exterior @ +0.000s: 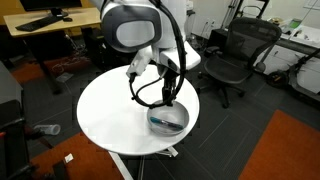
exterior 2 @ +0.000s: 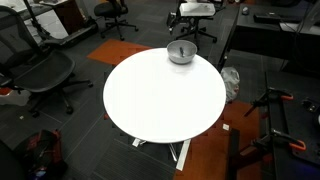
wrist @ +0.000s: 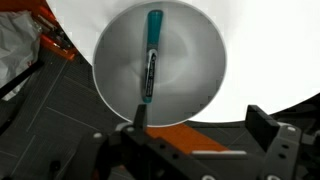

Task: Put the marker in the bowl

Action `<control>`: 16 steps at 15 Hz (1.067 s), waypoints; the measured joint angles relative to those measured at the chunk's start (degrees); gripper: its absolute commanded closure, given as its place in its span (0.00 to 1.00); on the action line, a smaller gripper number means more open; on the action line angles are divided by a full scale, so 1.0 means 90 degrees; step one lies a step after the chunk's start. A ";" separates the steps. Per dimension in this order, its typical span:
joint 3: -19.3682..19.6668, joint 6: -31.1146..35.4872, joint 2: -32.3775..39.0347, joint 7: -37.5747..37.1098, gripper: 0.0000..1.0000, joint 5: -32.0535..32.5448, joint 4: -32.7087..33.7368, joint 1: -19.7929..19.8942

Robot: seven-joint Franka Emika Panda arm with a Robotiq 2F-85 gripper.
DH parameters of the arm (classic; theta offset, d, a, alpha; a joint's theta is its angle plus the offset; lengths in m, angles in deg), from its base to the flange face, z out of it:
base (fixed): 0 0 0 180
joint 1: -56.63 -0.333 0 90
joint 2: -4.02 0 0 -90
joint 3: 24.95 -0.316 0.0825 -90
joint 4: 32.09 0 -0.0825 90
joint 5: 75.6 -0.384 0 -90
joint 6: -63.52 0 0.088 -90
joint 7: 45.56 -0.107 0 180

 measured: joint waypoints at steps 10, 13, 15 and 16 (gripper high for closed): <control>0.0012 0.0006 -0.1657 -0.0015 0.00 0.0765 -0.1191 -0.0331; 0.0009 0.0006 -0.2044 -0.0019 0.00 0.1095 -0.1475 -0.0369; -0.0007 0.0006 -0.2253 -0.0019 0.00 0.1294 -0.1633 -0.0373; -0.0017 0.0006 -0.2339 -0.0019 0.00 0.1367 -0.1704 -0.0373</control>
